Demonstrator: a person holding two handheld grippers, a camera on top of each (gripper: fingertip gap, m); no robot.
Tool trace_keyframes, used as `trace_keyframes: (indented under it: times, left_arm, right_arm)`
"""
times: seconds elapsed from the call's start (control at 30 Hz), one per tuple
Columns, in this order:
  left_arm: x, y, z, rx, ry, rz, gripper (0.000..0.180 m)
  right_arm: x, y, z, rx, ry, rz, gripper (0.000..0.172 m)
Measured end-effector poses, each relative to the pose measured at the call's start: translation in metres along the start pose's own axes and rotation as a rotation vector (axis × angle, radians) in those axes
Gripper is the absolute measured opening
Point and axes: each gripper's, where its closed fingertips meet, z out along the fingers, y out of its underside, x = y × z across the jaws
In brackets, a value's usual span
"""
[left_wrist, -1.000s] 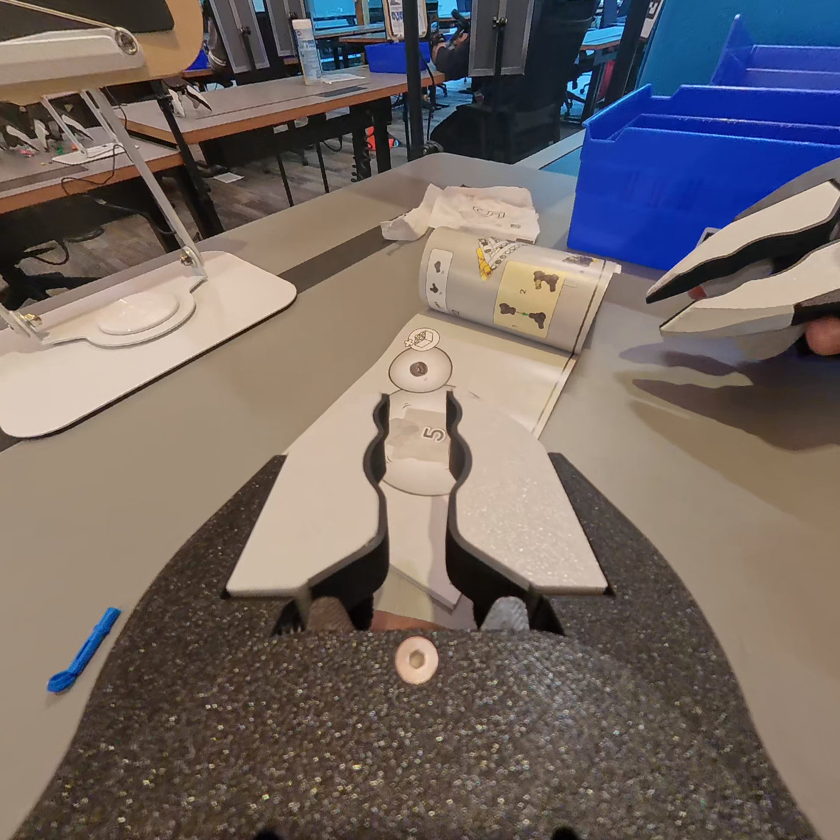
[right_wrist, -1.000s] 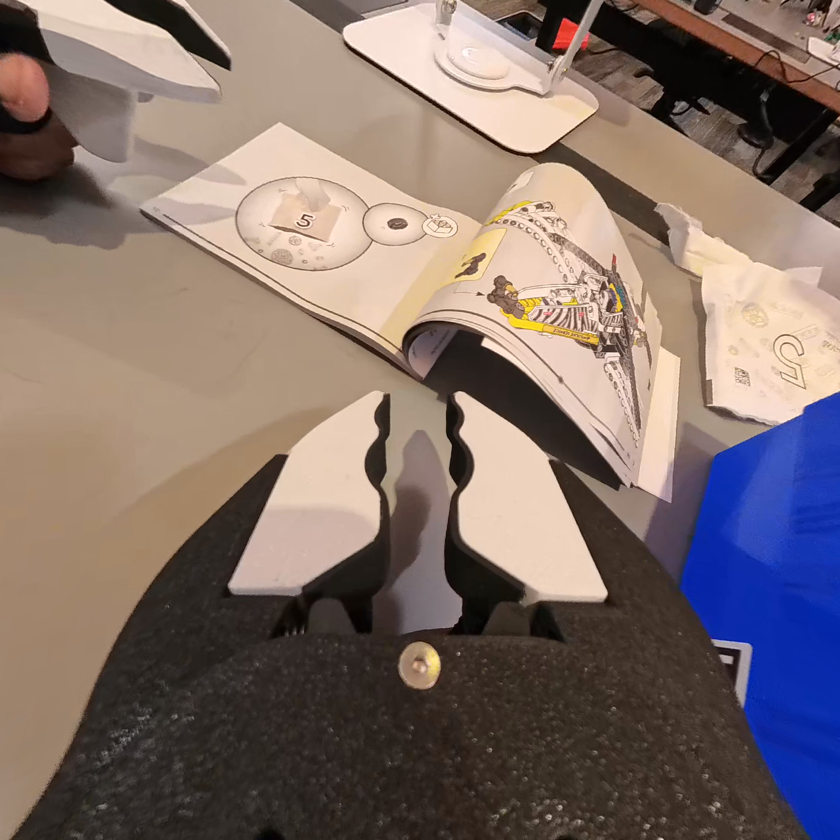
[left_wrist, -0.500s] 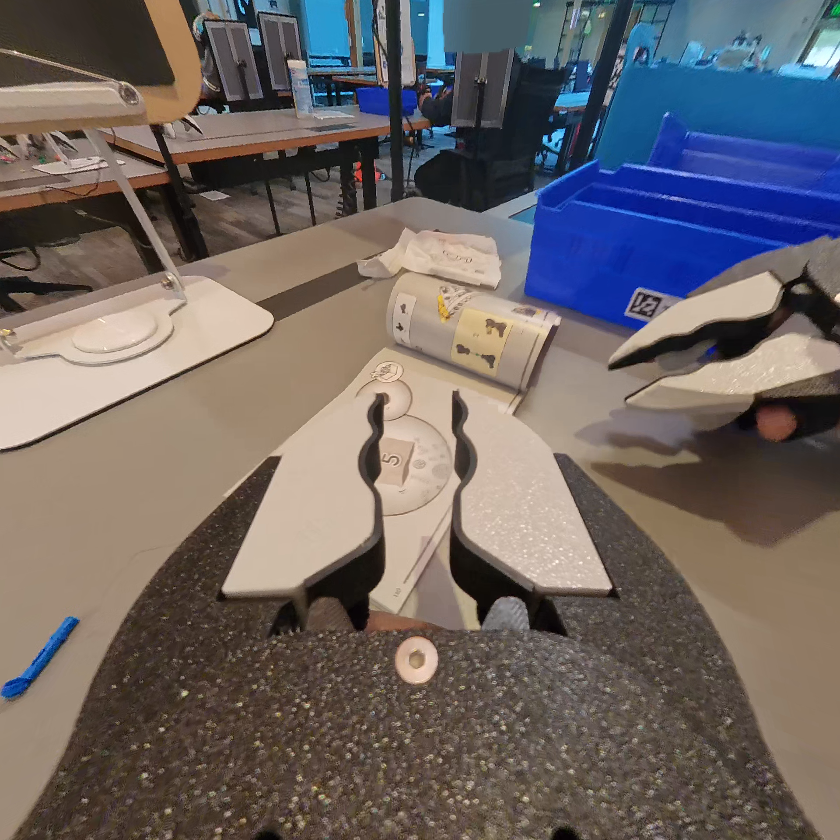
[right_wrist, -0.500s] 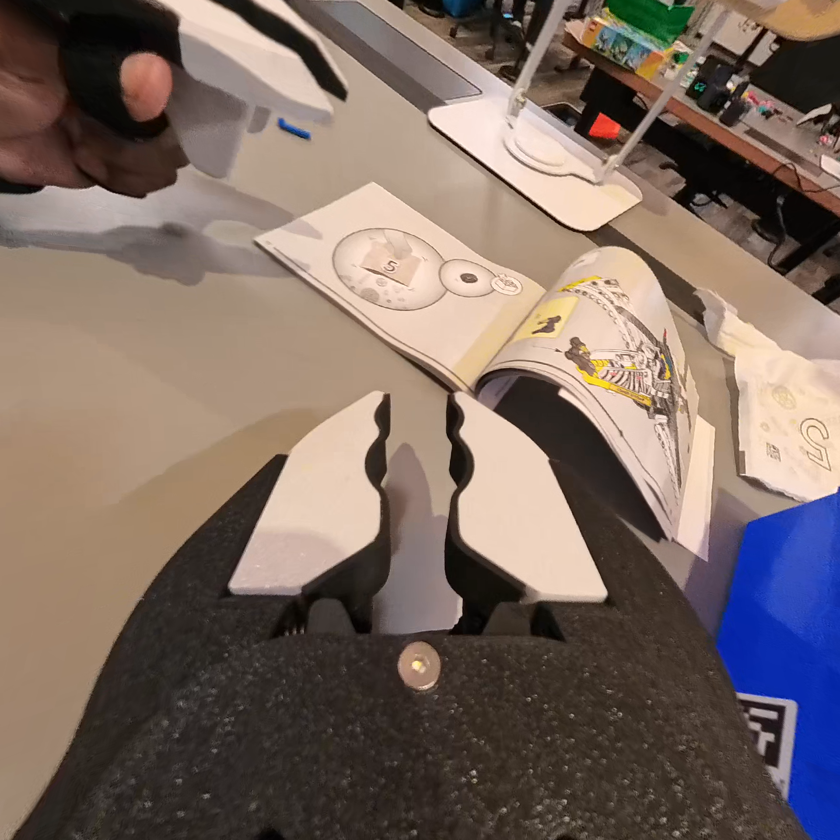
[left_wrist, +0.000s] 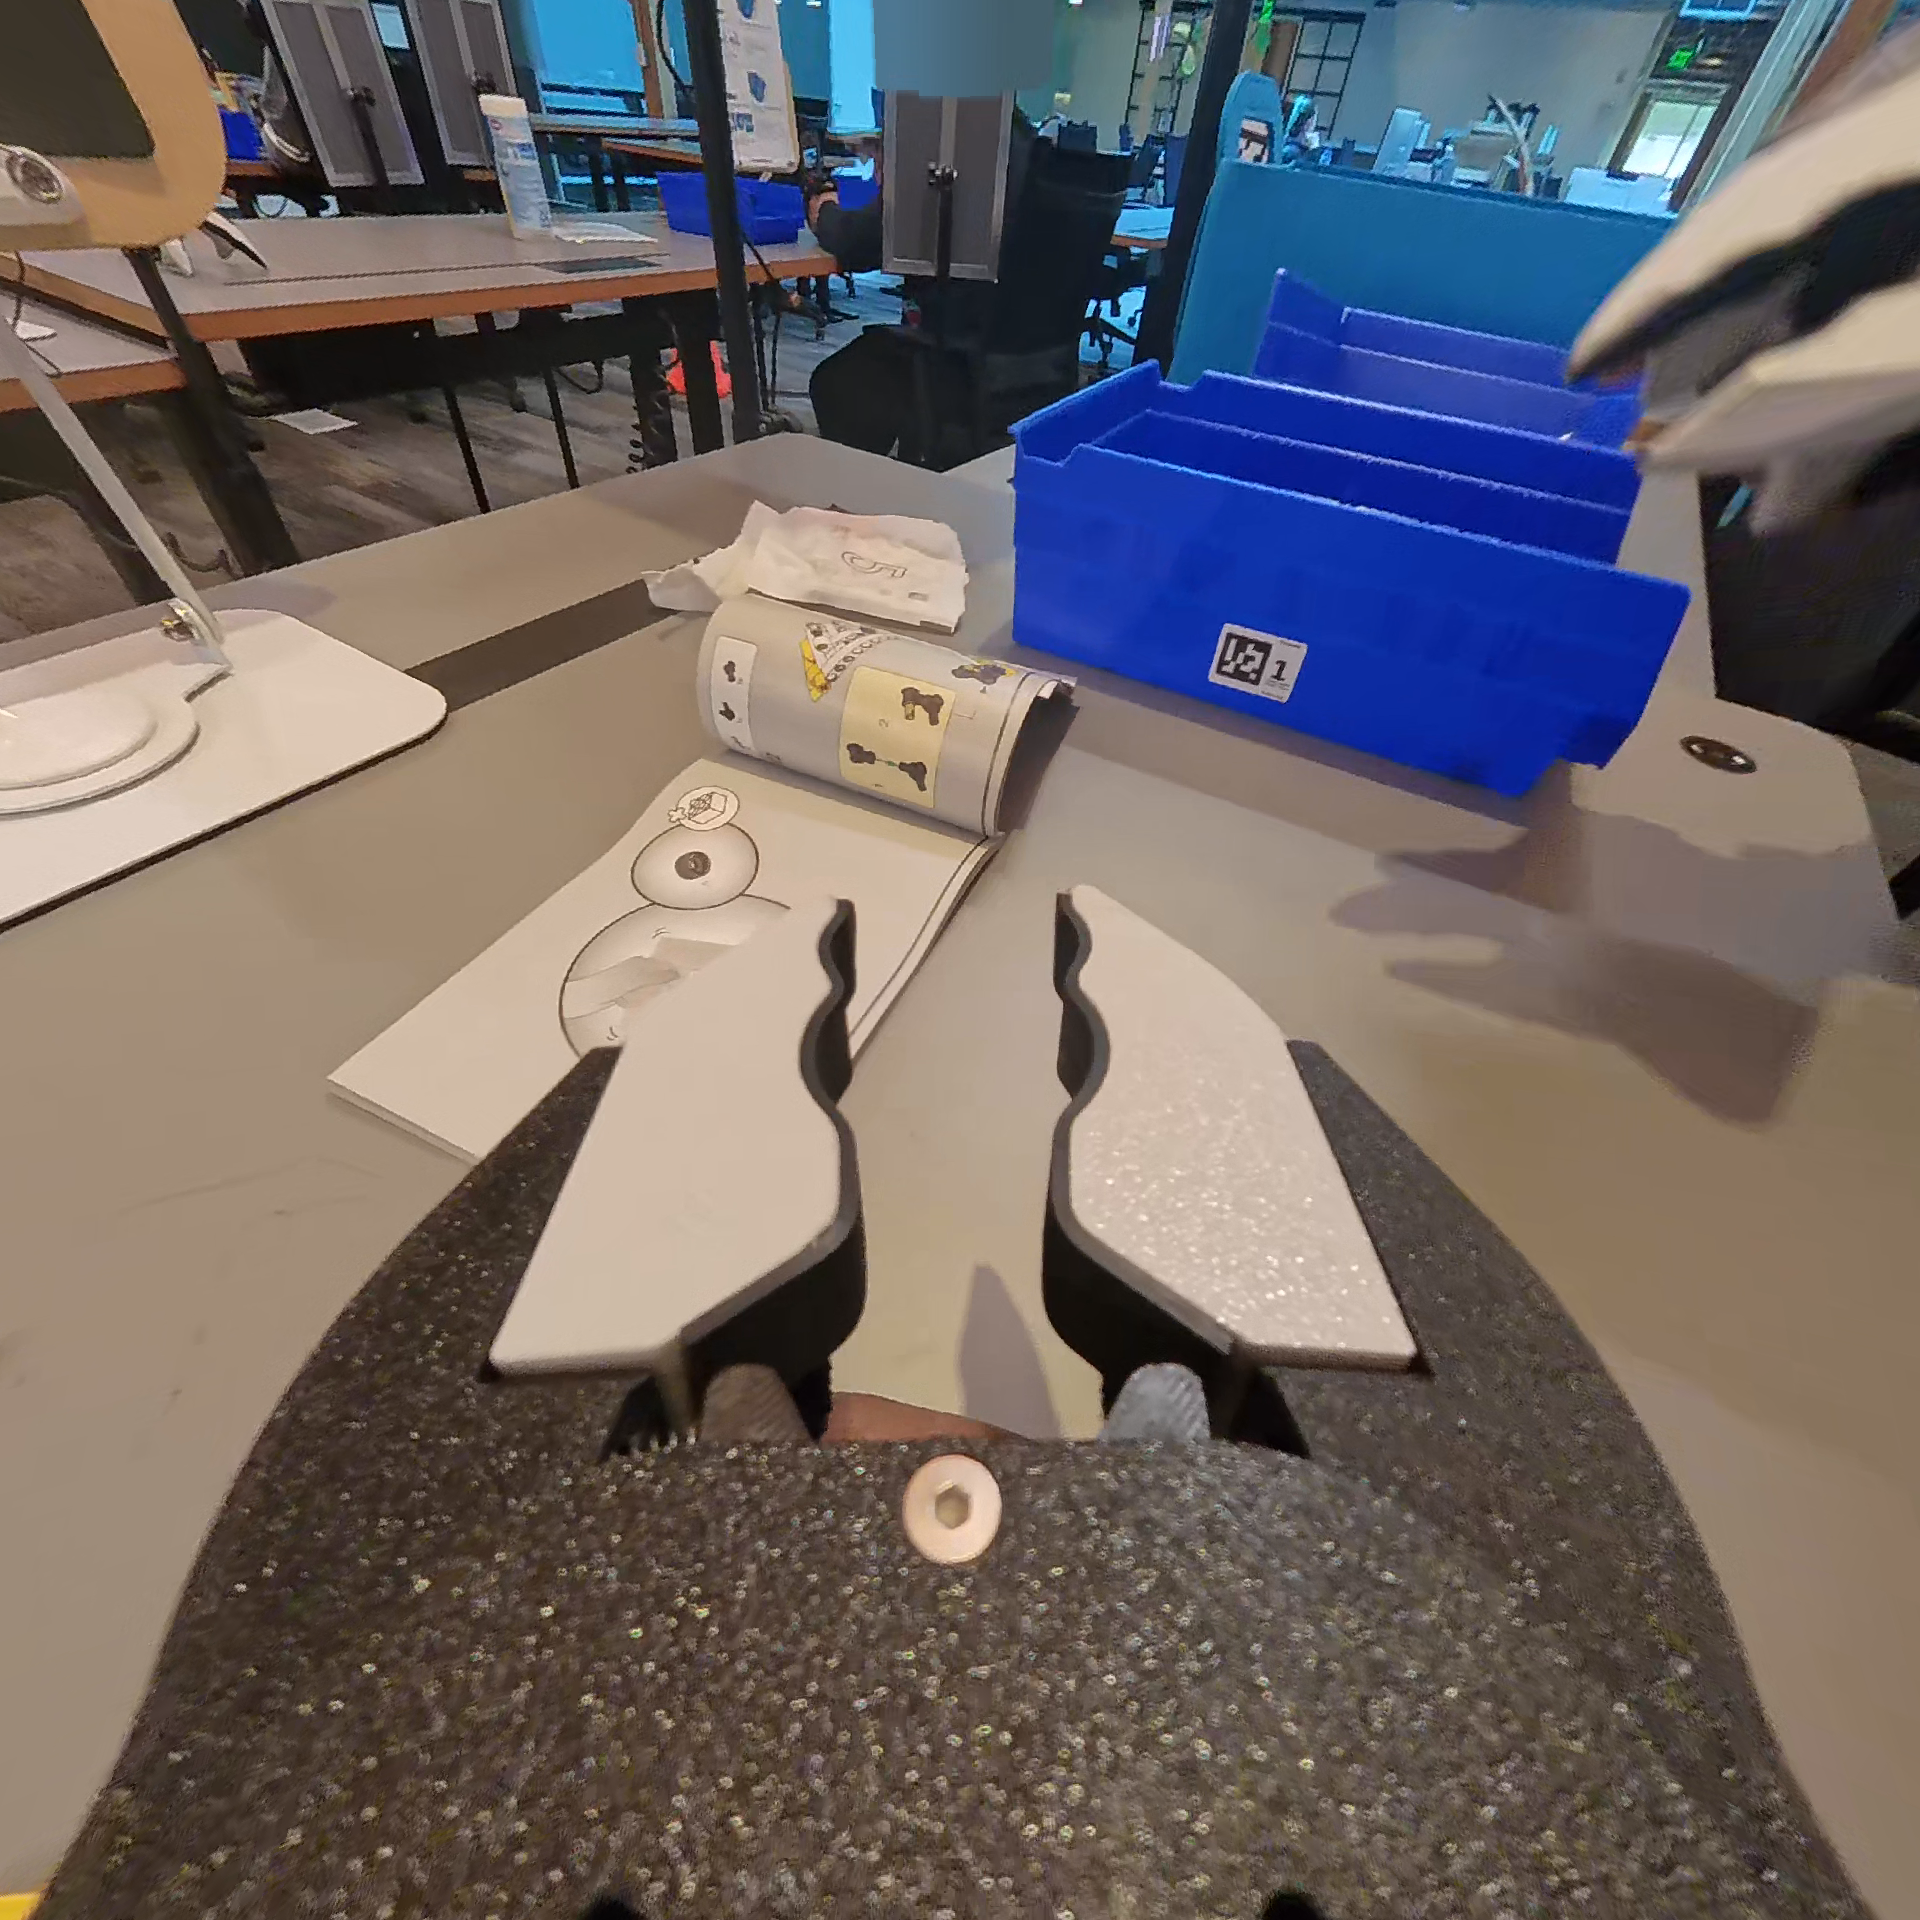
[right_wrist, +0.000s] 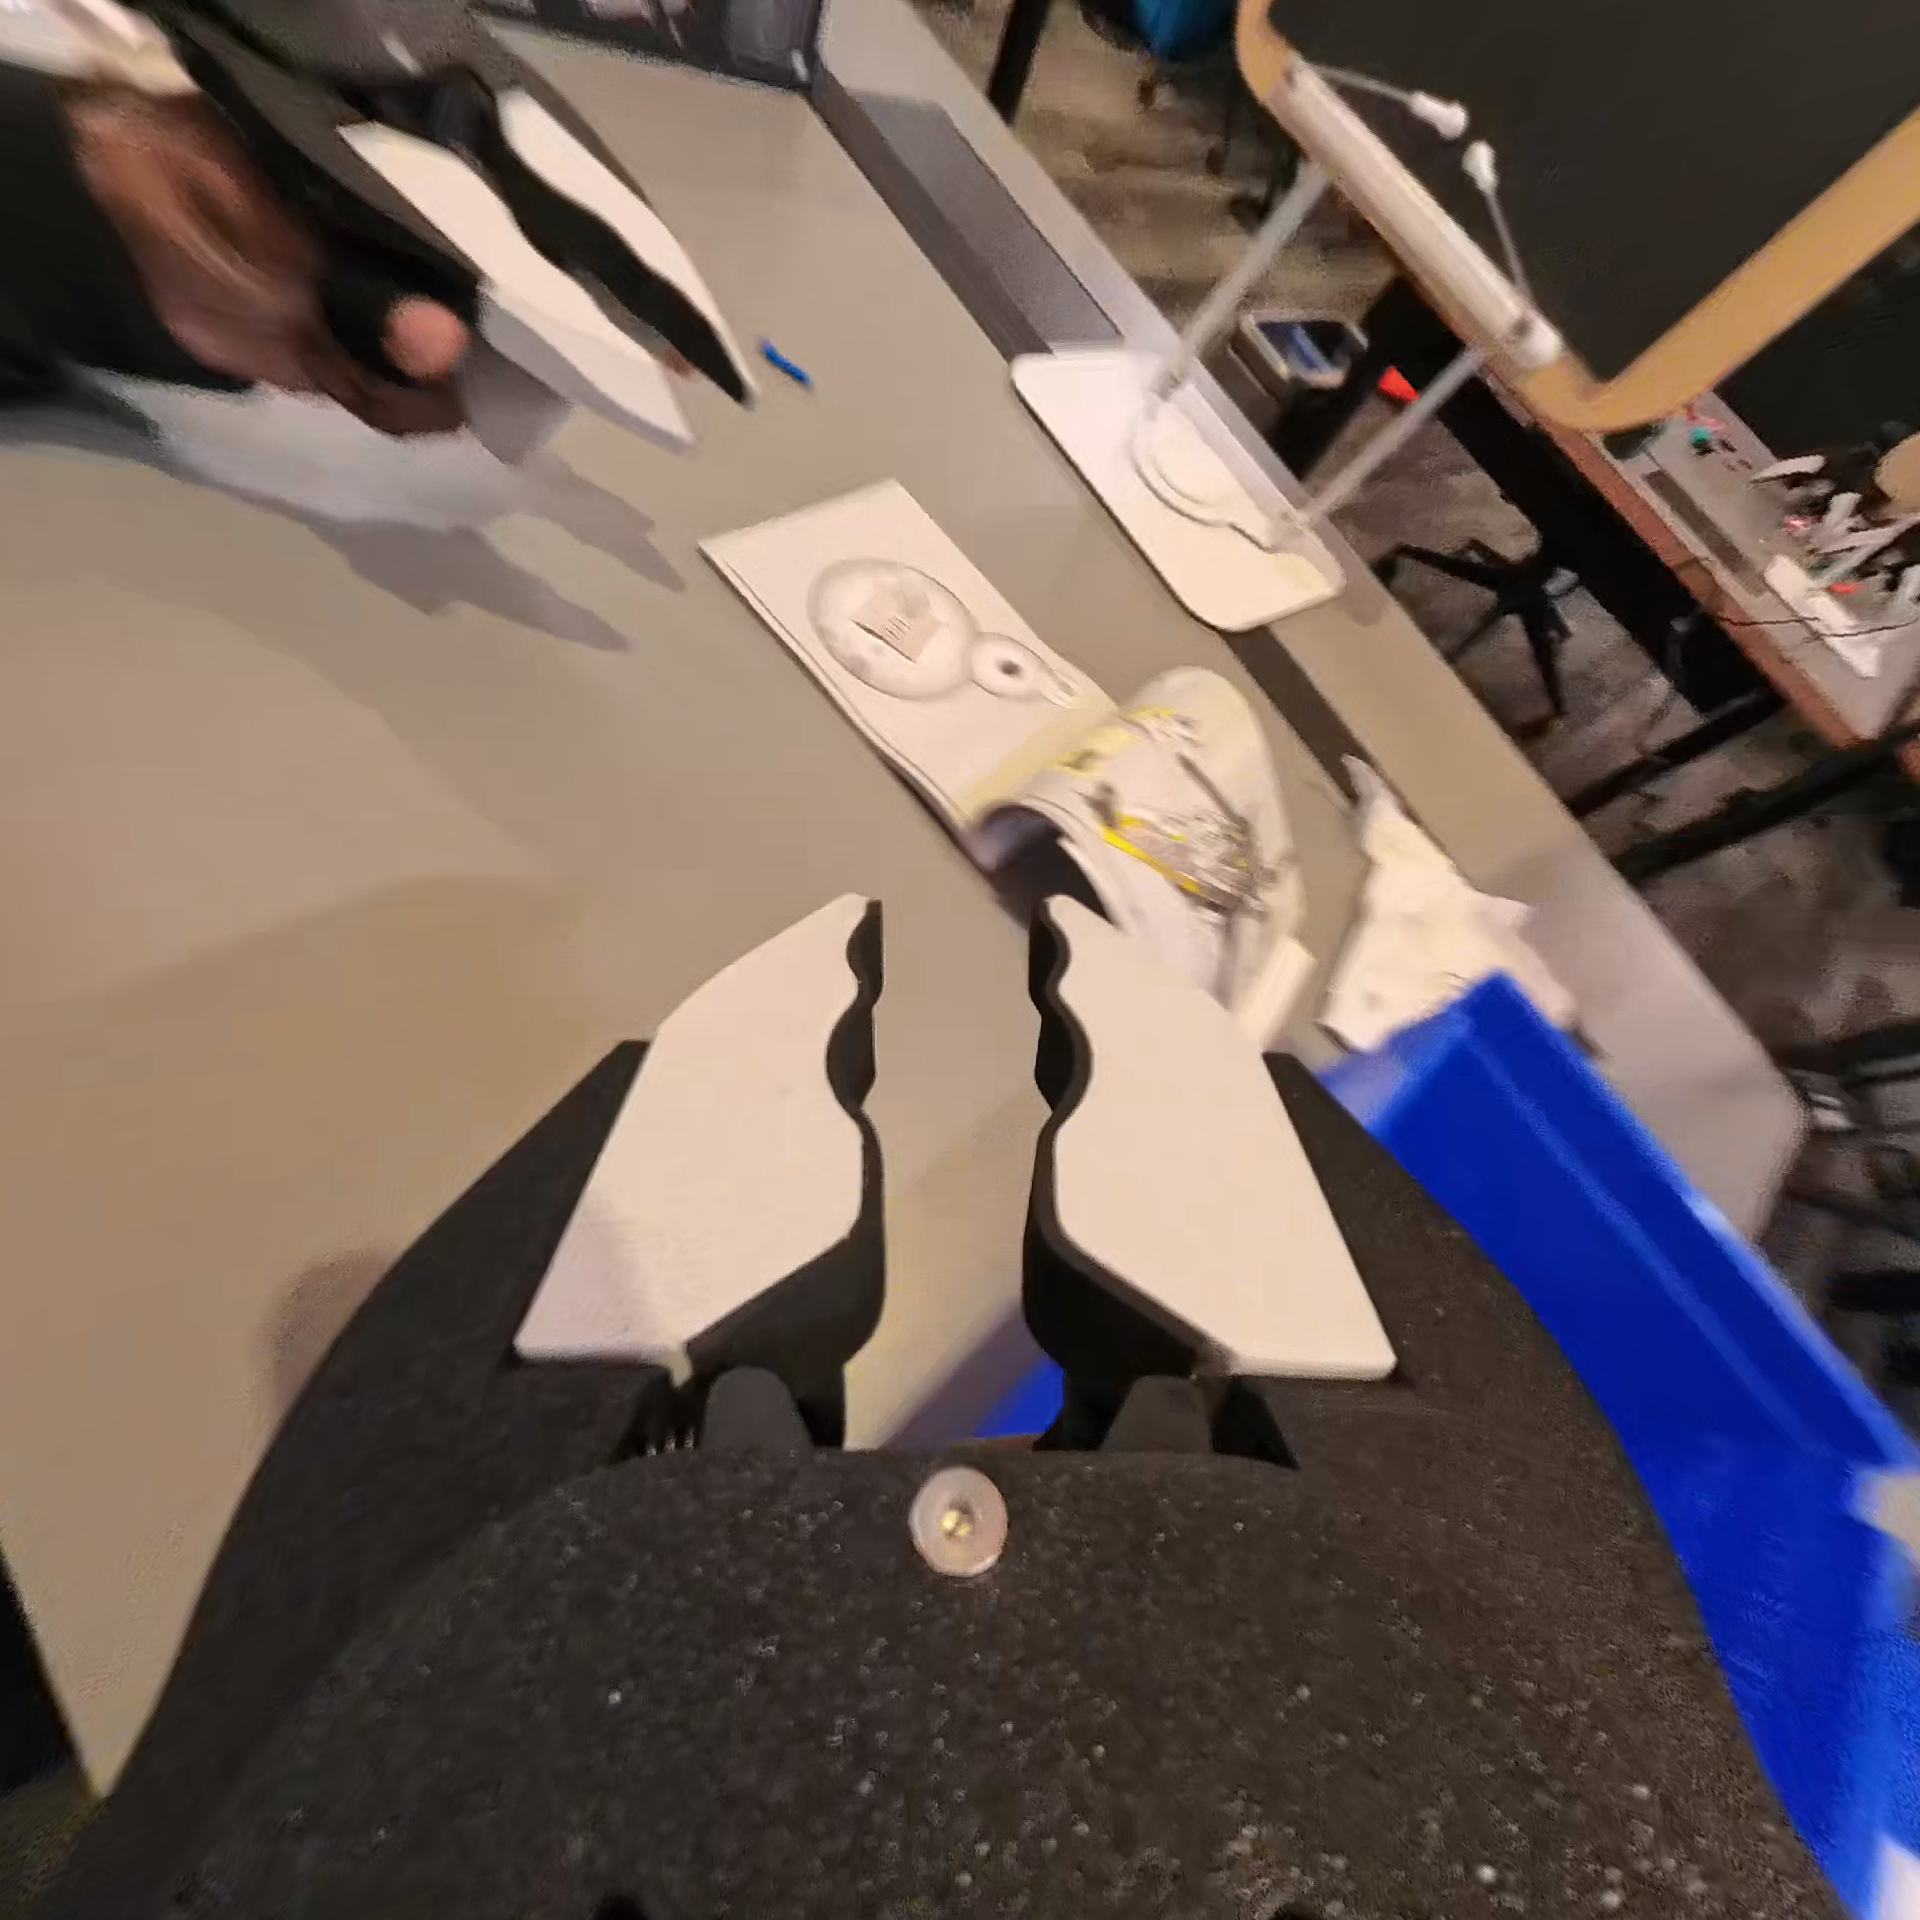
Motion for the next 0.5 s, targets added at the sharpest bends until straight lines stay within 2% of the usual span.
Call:
trace_keyframes:
  times: [0.13,0.23,0.33,0.5]
  left_arm:
    - [0.0,0.0,0.0,0.003,0.013,0.005,0.037]
    - [-0.004,0.004,-0.003,-0.004,0.013,-0.005,0.037]
    - [-0.01,0.007,-0.004,-0.004,0.002,-0.015,0.037]
    - [-0.019,0.013,-0.001,-0.014,-0.008,-0.033,0.037]
  right_arm:
    - [0.095,0.026,-0.014,-0.194,0.083,-0.095,0.03]
    - [0.15,0.045,-0.004,-0.284,0.062,-0.113,0.033]
    - [0.186,0.057,0.022,-0.34,0.009,-0.197,0.035]
    - [0.221,0.07,0.091,-0.408,-0.127,-0.321,0.038]
